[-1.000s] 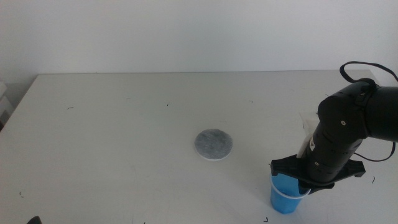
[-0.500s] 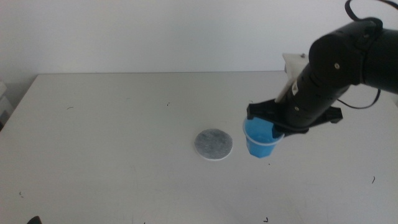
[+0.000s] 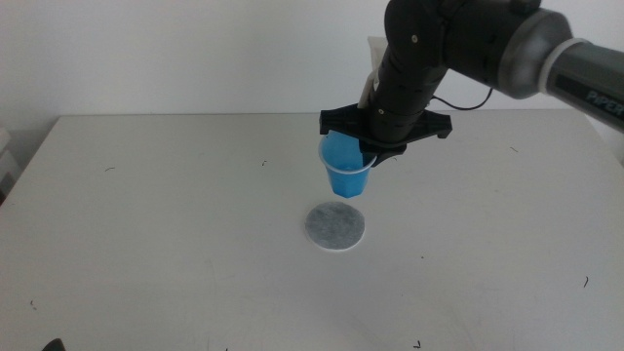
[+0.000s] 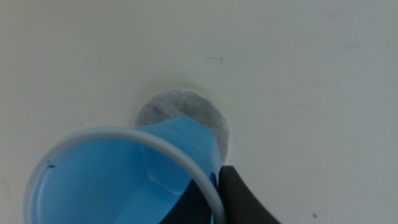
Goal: Place an empty cup on a cup mat.
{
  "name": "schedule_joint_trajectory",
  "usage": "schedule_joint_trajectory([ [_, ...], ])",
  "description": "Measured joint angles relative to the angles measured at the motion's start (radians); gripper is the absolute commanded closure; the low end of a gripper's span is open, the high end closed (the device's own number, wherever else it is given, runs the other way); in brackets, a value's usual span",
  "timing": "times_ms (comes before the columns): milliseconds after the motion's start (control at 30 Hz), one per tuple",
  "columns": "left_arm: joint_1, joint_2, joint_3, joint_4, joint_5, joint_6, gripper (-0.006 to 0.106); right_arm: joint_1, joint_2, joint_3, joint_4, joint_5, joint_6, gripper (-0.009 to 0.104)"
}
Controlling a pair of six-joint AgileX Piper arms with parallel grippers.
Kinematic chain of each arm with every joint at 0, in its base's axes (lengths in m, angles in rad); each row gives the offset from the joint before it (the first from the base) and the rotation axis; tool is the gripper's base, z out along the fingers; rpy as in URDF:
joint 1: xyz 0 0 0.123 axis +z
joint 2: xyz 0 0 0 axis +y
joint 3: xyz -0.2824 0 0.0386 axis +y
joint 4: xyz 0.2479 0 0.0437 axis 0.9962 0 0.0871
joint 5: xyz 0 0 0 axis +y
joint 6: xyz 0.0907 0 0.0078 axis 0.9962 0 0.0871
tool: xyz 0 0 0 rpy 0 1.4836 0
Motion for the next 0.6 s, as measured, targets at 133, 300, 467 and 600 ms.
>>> schedule_joint_trajectory([
  [133, 0.0, 0.0, 0.0, 0.0, 0.0, 0.0, -0.005, 0.007, 0.076, -0.056, 0.027, 0.004, -0.002, 0.096],
  [300, 0.0, 0.0, 0.0, 0.0, 0.0, 0.0, -0.005, 0.008, 0.138, -0.065, 0.039, 0.003, -0.002, 0.096],
  [467, 0.0, 0.0, 0.0, 0.0, 0.0, 0.0, -0.005, 0.008, 0.183, -0.065, 0.043, -0.001, -0.002, 0.096],
  [600, 0.0, 0.0, 0.0, 0.0, 0.0, 0.0, -0.005, 0.008, 0.202, -0.065, 0.051, -0.001, -0.002, 0.096],
])
